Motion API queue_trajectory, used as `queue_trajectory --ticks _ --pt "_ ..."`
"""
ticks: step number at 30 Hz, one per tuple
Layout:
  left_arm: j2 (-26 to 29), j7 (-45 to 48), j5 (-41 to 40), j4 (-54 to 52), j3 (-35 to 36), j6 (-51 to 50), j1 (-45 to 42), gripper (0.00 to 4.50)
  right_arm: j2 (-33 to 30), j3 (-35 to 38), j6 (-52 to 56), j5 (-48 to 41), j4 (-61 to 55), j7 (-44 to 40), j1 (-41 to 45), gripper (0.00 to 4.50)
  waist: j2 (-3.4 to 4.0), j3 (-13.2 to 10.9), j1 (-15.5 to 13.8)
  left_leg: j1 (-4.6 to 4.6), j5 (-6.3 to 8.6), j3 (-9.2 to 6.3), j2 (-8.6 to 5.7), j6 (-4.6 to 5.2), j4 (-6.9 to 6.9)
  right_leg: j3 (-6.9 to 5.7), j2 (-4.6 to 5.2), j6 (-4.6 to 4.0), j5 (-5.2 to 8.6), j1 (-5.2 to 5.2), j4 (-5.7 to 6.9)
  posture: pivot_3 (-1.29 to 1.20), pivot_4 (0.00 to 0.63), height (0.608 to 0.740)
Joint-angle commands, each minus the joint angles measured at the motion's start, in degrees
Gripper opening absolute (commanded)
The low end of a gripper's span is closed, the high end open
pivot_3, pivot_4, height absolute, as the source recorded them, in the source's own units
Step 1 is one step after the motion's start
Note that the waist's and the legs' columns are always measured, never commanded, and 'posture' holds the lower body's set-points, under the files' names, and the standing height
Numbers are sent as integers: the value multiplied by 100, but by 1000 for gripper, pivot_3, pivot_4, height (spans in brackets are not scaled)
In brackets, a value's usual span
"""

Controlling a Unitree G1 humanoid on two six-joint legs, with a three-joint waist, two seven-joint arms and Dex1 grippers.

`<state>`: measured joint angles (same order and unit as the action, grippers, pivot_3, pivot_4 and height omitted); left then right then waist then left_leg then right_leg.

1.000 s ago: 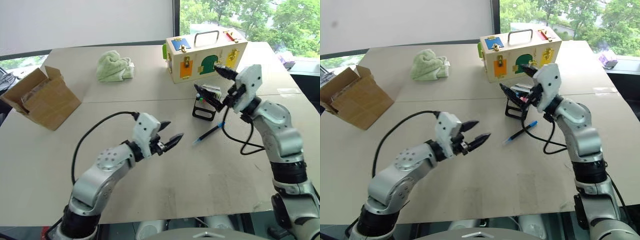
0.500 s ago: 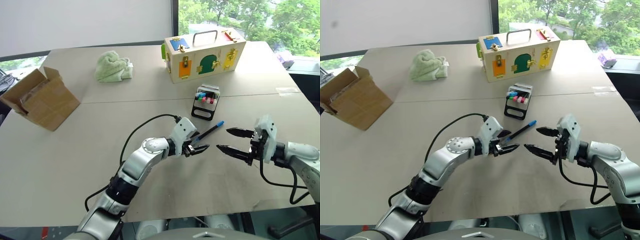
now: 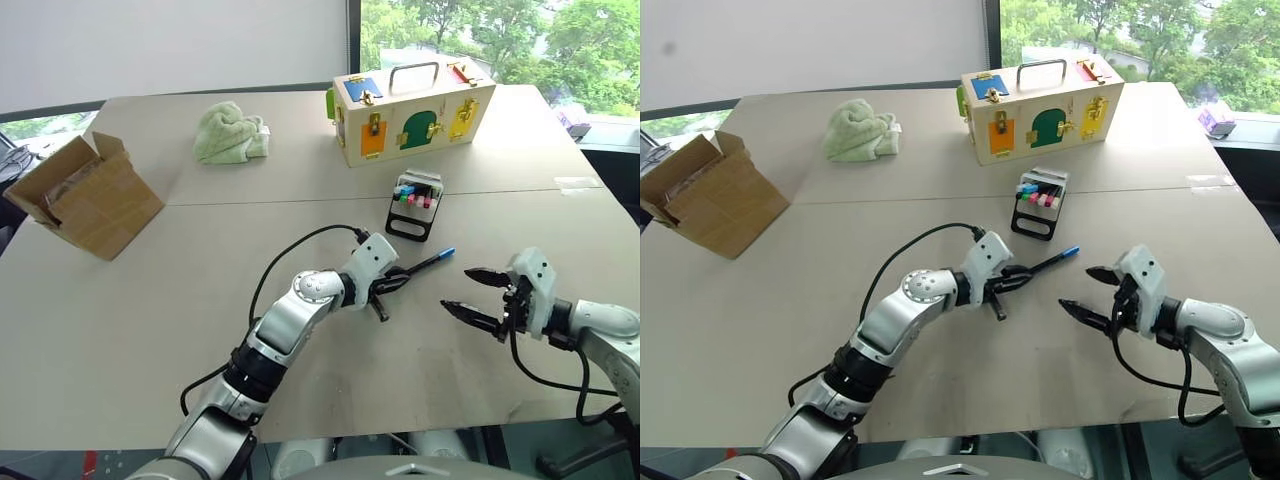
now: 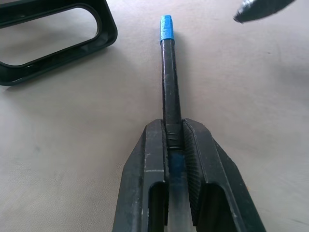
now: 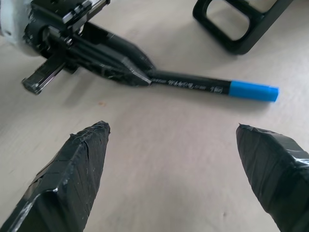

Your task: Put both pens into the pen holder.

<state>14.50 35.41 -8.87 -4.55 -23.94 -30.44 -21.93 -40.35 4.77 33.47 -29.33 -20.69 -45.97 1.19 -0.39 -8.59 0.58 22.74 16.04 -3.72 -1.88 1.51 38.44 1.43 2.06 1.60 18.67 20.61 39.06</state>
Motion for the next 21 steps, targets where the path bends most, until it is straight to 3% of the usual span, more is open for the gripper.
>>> queue_trajectory --ticks 1,3,7,11,14,20,21 --pt "-284 169 -887 -660 628 41 474 48 546 374 495 -772 151 420 383 4500 0 0 11 0 0 -1 1 0 0 -1 0 0 0 0 -1 0 150 740" --pt "-548 212 -1612 -1132 1072 -223 720 48 958 810 1118 -1608 272 752 579 4500 -3 -4 19 3 0 2 6 -1 -3 8 -2 0 0 5 -1 0 150 740" --pt "-750 225 -2471 -1698 1407 -594 1038 48 1172 1235 1796 -2550 369 939 695 4500 -3 -10 -82 12 0 -6 -1 0 1 -7 8 0 0 7 -4 0 150 740" --pt "-758 186 -2804 -1909 1455 -800 1043 48 1548 1574 2086 -3392 517 1500 1067 4500 -3 -10 -66 10 0 -3 -2 1 1 -1 6 0 0 4 -2 0 150 740" --pt "-734 111 -2789 -1875 1419 -822 994 0 1704 1767 2220 -4001 512 1776 1271 3723 -3 -10 -38 9 0 -1 -2 1 1 0 0 0 0 5 2 0 150 740" --pt "-689 67 -2727 -1740 1340 -756 940 0 1607 1724 2377 -4673 209 1943 1284 682 -3 -10 5 10 1 3 -2 2 0 4 -2 0 0 5 1 0 150 740" --pt "-706 54 -2736 -1724 1353 -740 934 0 1563 1706 2360 -4635 198 1945 1243 359 -3 -10 7 10 1 3 -2 2 0 4 -2 0 0 5 2 0 150 740"
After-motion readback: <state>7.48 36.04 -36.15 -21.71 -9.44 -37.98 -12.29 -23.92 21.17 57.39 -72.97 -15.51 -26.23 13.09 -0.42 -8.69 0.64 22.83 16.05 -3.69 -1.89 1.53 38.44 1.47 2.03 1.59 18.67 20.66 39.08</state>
